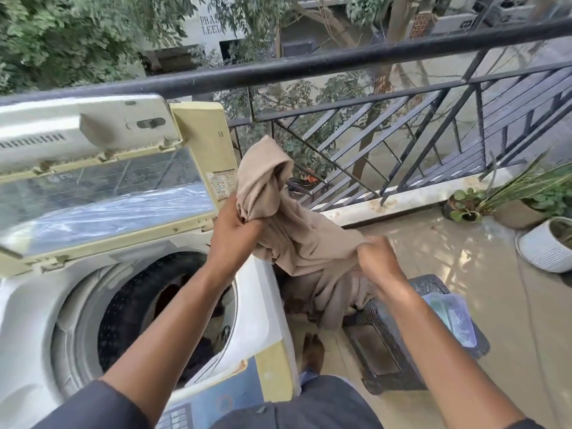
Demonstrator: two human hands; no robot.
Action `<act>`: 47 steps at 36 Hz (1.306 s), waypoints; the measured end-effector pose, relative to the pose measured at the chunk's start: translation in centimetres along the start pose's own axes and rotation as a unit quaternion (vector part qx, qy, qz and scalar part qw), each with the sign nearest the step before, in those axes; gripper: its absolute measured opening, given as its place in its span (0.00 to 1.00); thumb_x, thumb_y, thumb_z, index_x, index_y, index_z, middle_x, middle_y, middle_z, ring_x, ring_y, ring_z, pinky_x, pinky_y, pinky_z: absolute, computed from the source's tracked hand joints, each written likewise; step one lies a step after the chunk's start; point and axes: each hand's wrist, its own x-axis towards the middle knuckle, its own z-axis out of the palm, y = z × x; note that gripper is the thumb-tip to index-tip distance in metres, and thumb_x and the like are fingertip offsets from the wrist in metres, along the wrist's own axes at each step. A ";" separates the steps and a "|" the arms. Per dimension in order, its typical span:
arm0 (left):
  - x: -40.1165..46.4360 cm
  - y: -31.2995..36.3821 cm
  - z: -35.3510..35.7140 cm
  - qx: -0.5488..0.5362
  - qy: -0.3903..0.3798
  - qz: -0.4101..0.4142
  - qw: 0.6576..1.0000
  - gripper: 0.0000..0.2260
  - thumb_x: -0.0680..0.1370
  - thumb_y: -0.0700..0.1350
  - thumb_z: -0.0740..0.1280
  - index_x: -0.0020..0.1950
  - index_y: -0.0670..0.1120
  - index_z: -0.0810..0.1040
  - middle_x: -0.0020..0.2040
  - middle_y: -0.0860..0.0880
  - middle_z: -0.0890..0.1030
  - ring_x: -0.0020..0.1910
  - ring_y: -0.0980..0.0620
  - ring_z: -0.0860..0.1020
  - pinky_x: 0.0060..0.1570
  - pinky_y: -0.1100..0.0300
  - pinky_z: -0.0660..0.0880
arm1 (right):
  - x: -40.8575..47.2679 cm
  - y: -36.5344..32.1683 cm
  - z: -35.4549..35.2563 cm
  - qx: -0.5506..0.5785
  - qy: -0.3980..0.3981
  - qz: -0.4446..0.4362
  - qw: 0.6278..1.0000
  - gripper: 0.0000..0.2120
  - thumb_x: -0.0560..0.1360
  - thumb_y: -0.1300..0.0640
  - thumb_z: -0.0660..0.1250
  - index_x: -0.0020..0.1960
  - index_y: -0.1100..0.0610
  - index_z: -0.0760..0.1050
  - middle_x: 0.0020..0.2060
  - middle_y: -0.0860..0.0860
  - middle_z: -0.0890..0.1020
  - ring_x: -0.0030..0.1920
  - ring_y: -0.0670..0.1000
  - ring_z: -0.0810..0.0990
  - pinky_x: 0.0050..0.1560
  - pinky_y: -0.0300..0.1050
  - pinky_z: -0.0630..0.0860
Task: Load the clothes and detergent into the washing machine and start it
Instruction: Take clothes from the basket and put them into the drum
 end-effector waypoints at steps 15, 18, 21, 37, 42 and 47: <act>-1.0 -1.2 4.3 0.158 -0.086 0.096 0.979 0.19 0.71 0.50 0.74 0.60 0.55 0.78 0.53 0.52 0.84 0.55 0.46 0.83 0.49 0.52 0.80 | -7.9 -10.2 -0.5 0.129 -0.124 -0.247 0.952 0.13 0.72 0.55 0.69 0.47 0.65 0.81 0.40 0.57 0.82 0.42 0.51 0.77 0.41 0.54 0.76; -0.8 -0.8 4.0 0.150 -0.063 0.043 0.986 0.10 0.66 0.46 0.62 0.43 0.58 0.76 0.34 0.58 0.81 0.37 0.44 0.82 0.35 0.53 0.77 | -8.1 -9.6 -1.2 0.118 -0.158 -0.281 0.939 0.08 0.79 0.60 0.70 0.57 0.57 0.83 0.52 0.56 0.87 0.54 0.52 0.84 0.55 0.54 0.80; -0.3 -0.4 3.5 0.146 -0.050 0.058 0.986 0.08 0.67 0.44 0.63 0.40 0.56 0.77 0.32 0.57 0.82 0.33 0.46 0.83 0.35 0.46 0.82 | -6.9 -7.8 -1.8 0.073 -0.136 -0.278 0.948 0.25 0.74 0.70 0.65 0.63 0.46 0.79 0.54 0.47 0.85 0.57 0.47 0.83 0.58 0.45 0.79; 1.0 4.6 0.0 0.135 0.029 0.144 0.980 0.14 0.75 0.50 0.69 0.38 0.41 0.76 0.34 0.41 0.78 0.35 0.53 0.69 0.35 0.45 0.76 | -0.5 1.7 3.9 -0.226 -0.111 -0.104 0.962 0.20 0.80 0.42 0.67 0.65 0.55 0.80 0.59 0.56 0.85 0.60 0.59 0.82 0.55 0.50 0.78; 1.2 3.7 -1.4 0.228 0.036 0.127 0.965 0.13 0.76 0.49 0.72 0.37 0.44 0.73 0.31 0.52 0.77 0.35 0.48 0.75 0.35 0.51 0.73 | -0.3 0.0 2.8 -0.231 -0.097 -0.082 0.965 0.07 0.79 0.58 0.61 0.51 0.57 0.78 0.51 0.55 0.83 0.56 0.60 0.82 0.52 0.52 0.78; 0.6 2.6 -1.6 0.283 0.009 0.086 0.955 0.10 0.70 0.53 0.65 0.46 0.48 0.77 0.39 0.49 0.83 0.41 0.41 0.79 0.36 0.54 0.74 | -0.5 -3.7 0.1 -0.153 -0.080 -0.141 0.975 0.11 0.76 0.57 0.58 0.44 0.53 0.80 0.51 0.54 0.86 0.51 0.56 0.82 0.49 0.48 0.75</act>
